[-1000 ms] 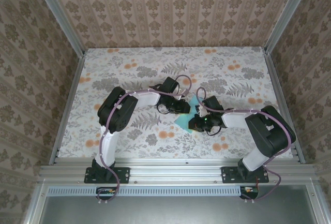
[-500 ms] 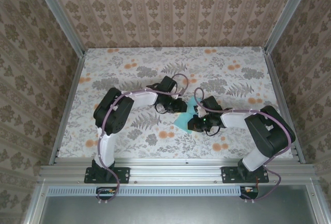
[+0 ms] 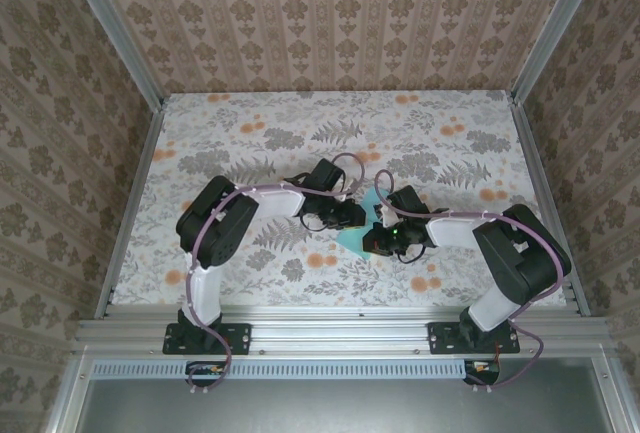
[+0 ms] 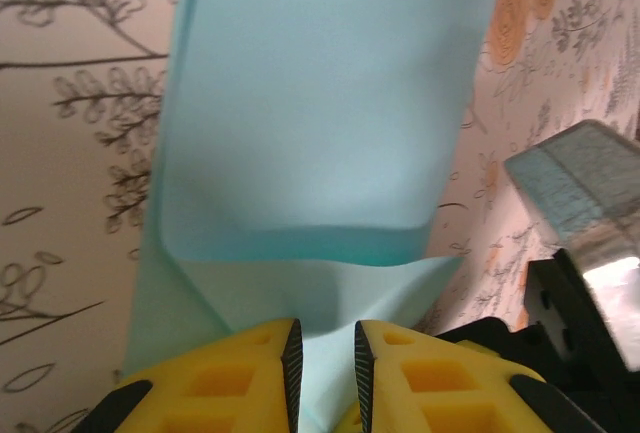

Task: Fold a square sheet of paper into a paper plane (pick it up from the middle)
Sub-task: Fold the triangle a second time at the center of the table.

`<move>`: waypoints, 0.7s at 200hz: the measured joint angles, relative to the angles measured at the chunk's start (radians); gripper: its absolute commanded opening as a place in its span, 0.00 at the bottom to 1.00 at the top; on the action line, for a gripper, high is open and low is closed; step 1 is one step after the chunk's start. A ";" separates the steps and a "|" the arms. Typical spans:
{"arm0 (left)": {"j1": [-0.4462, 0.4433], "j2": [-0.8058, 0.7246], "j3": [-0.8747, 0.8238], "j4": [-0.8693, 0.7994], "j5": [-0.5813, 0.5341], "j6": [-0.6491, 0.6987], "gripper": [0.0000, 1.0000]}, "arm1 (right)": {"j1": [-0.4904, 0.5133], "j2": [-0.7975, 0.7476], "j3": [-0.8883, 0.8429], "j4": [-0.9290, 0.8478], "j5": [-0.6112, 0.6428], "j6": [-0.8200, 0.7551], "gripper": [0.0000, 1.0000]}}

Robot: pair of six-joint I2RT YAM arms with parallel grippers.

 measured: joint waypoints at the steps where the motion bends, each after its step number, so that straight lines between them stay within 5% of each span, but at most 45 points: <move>1: 0.000 0.000 0.000 0.002 0.002 -0.002 0.25 | 0.000 0.000 0.000 0.000 0.000 0.000 0.09; 140: 0.012 0.061 0.048 -0.024 0.031 0.025 0.23 | 0.013 -0.042 -0.019 -0.038 0.024 -0.003 0.10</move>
